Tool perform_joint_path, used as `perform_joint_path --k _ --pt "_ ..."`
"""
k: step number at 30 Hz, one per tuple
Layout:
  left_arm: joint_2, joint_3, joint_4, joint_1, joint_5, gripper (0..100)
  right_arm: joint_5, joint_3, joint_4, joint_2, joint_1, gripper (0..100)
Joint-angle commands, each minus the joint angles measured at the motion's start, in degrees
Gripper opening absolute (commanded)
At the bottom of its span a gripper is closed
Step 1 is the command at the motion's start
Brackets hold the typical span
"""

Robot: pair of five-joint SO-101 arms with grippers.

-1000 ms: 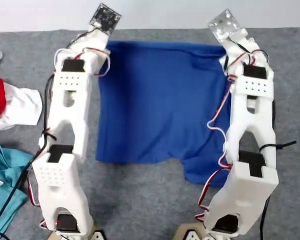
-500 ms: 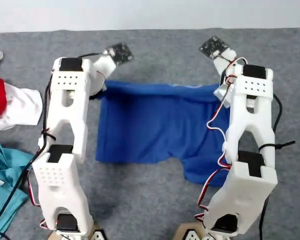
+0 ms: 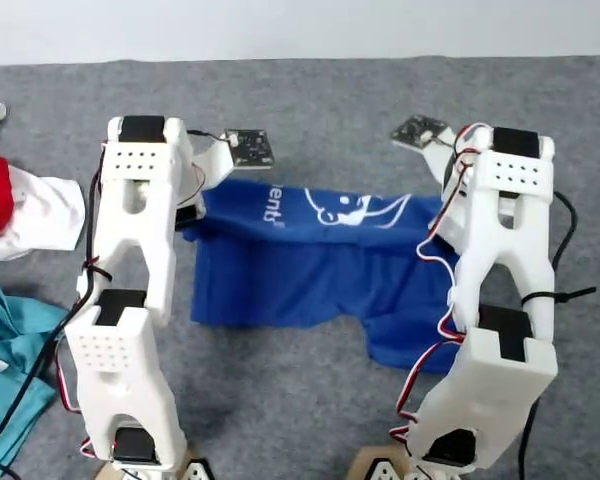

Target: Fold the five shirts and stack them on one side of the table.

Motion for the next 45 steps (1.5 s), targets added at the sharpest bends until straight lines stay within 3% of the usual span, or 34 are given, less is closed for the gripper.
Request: perform_joint_path --k 1,14,25,31,41,45 --pt "-1.05 -2.15 1.76 -0.53 -0.53 0 2.37 -3.43 3.82 -4.18 1.71 1.0" --pt "-11.69 22.46 1.14 1.76 -10.55 0 2.46 -3.08 7.34 -2.15 2.42 1.0" --pt "-11.52 22.73 -0.44 1.67 -10.55 1 2.46 -3.16 7.43 -1.98 3.3 1.0" --pt "-11.96 22.64 -1.05 1.41 -10.55 9 2.46 -3.16 7.43 -2.33 3.3 1.0" --pt "-12.04 19.03 -1.23 1.32 -10.37 9 2.46 -3.34 7.43 -2.77 3.21 1.0" --pt "-11.6 15.34 -3.08 0.26 -4.22 9 2.46 -3.52 6.73 -4.0 1.54 1.0"
